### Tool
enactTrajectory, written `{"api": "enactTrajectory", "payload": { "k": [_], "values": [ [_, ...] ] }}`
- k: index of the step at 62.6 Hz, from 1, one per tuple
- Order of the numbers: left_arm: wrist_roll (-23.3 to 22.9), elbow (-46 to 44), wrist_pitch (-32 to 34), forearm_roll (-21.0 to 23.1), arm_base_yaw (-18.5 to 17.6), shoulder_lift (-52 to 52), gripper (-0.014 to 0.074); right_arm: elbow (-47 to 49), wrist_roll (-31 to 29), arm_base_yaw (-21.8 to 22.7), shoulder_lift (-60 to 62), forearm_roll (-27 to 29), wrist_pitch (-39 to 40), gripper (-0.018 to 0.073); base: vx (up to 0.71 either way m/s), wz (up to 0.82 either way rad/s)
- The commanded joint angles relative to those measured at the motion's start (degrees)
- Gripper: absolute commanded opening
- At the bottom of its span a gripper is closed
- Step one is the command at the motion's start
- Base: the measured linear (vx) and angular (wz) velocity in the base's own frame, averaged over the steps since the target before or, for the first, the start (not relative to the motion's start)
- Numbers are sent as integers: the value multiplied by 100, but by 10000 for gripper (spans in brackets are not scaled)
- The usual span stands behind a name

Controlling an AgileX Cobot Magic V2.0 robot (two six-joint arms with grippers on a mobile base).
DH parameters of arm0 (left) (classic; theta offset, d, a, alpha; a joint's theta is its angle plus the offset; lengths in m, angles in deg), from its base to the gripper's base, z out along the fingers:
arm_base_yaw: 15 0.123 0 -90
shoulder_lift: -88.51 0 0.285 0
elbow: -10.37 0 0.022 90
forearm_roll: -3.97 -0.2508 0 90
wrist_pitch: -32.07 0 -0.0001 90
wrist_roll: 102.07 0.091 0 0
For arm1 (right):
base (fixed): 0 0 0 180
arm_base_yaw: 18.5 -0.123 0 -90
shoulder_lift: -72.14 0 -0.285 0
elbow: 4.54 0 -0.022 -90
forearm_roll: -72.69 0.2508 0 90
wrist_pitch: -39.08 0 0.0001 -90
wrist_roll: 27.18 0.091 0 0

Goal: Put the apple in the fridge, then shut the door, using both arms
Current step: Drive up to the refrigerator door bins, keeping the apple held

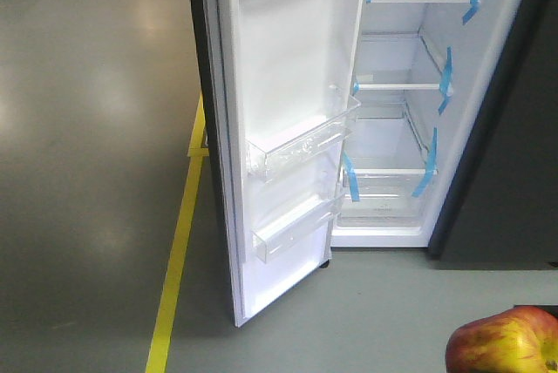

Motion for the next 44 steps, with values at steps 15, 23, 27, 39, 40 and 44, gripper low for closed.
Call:
{"api": "enactTrajectory", "payload": {
  "k": [15,23,27,39,40,44],
  "values": [
    [-47,118,446,36,-34,-79,-6,161,-28,-10,-23,136,386,411,14,2],
    [-47,118,446,36,-34,-79,-6,161,-28,-10,-23,136,386,411,14,1],
    [-47,118,446,36,-34,-79,-6,161,-28,-10,-23,136,386,411,14,0],
    [-47,118,446,36,-34,-79,-6,161,-28,-10,-23,136,386,411,13,0],
    [-47,118,446,36,-34,-79,-6,161,-28,-10,-23,136,386,411,12,0],
    [-47,118,446,36,-34,-79,-6,161,-28,-10,-23,136,386,411,12,0]
  ]
}}
